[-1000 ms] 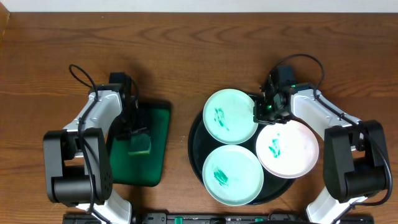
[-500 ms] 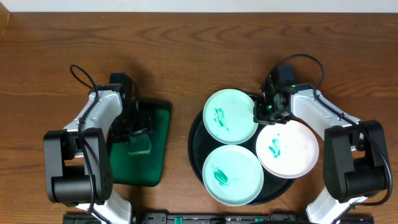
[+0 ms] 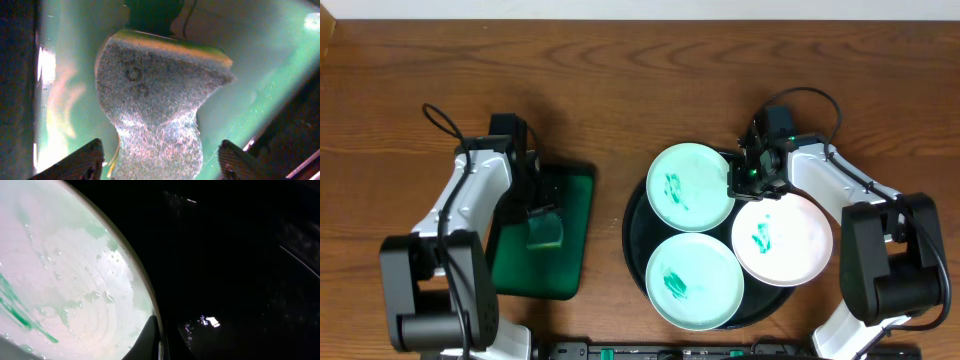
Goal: Clean dirty plates on tray and stack at the side
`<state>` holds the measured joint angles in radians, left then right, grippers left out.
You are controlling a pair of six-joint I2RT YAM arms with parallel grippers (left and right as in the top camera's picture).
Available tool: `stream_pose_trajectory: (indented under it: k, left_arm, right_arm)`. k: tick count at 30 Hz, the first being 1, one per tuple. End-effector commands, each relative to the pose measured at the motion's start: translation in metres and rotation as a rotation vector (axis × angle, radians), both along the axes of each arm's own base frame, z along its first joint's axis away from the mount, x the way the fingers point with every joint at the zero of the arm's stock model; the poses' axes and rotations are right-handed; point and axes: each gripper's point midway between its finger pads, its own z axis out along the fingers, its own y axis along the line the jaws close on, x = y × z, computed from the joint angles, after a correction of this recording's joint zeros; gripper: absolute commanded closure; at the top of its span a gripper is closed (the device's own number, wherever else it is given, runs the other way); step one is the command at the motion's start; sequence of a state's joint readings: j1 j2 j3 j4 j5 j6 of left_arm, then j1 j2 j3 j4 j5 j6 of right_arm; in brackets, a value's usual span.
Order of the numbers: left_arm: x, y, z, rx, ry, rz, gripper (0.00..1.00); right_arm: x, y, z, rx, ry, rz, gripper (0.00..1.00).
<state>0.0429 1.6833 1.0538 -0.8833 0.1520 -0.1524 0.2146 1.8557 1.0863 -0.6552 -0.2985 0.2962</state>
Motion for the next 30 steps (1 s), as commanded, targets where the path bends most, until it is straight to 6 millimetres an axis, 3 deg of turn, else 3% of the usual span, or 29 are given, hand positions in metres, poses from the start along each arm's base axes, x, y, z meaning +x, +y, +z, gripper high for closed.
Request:
stream_pose_trajectory:
  k: [1,11,28,30]
  left_arm:
    - [-0.005,-0.003,-0.001,-0.012,0.012,-0.012,0.29]
    - [-0.001,-0.004,-0.002,-0.021,-0.002,-0.011,0.36]
    - [0.001,-0.004,-0.024,-0.023,0.043,-0.011,0.42]
    - [0.002,-0.004,-0.024,-0.023,0.039,-0.011,0.47]
  right_arm:
    - [-0.006,-0.005,-0.004,-0.035,0.014,0.006,0.99]
    - [-0.006,-0.005,-0.004,-0.035,0.013,0.006,0.99]
    - [-0.006,-0.005,-0.004,-0.035,0.014,0.006,0.99]
    - [-0.006,-0.005,-0.004,-0.036,0.014,0.006,0.99]
